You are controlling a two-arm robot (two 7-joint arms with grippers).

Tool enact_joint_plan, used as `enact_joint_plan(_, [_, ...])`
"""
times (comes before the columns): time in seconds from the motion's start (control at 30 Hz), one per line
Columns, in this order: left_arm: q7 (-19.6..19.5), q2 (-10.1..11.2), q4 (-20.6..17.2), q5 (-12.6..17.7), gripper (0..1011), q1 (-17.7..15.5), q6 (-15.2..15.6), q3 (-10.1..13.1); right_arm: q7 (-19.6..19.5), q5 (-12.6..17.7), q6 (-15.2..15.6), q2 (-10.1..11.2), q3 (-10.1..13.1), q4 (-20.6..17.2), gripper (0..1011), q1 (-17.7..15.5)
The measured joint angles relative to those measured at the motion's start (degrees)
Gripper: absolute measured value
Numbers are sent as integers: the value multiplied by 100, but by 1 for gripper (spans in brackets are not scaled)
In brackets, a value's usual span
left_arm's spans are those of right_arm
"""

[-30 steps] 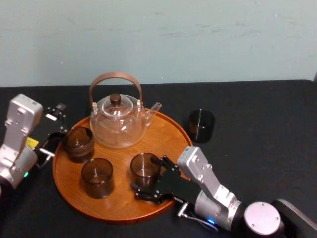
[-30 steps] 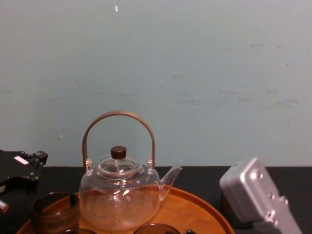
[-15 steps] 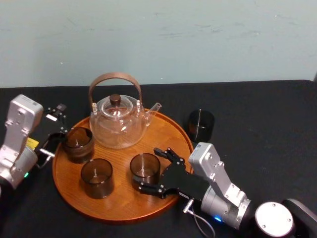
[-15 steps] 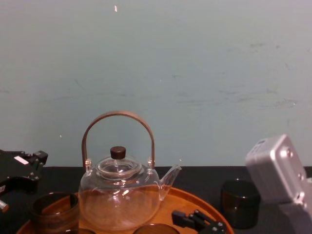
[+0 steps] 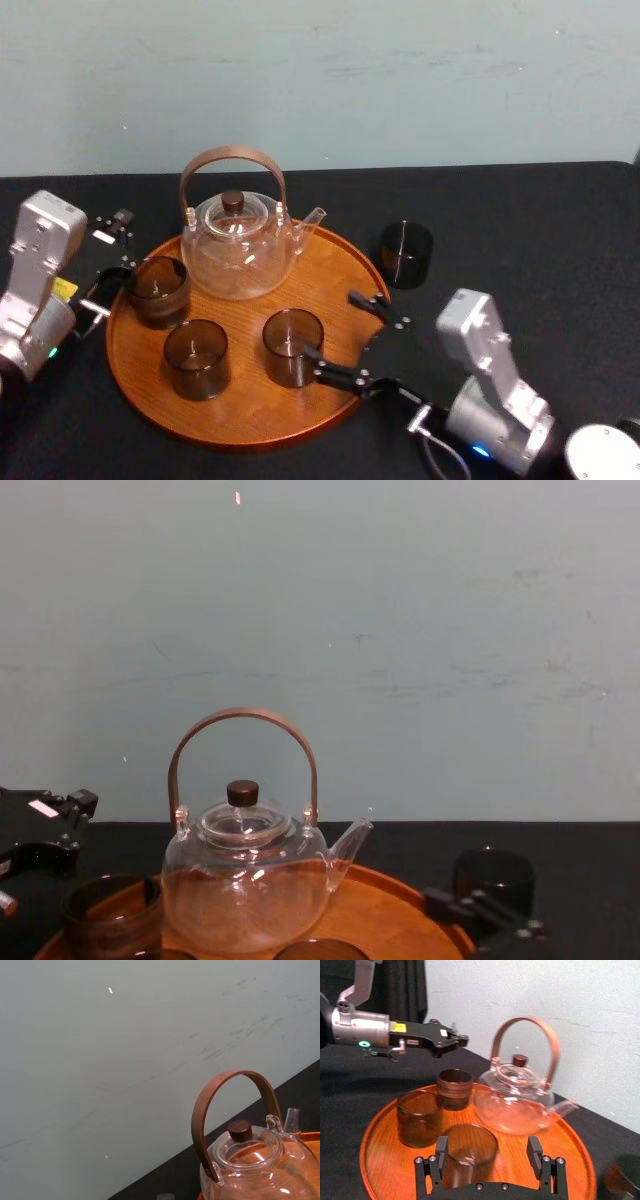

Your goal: Pick up the glass from the table and place it on the tray.

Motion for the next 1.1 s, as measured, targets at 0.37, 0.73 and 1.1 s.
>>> enact_joint_plan(0.37, [0, 1, 0, 0, 0, 0, 0, 0, -302, 270, -94, 314, 694, -407, 1002, -678])
enact_joint_plan(0.73, [0, 0, 0, 0, 0, 0, 0, 0, -752, 335, -2, 250, 1412, -214, 1002, -847])
enact_joint_plan(1.1, [0, 0, 0, 0, 0, 0, 0, 0, -628, 355, 335, 47, 1510, 373, 1002, -229])
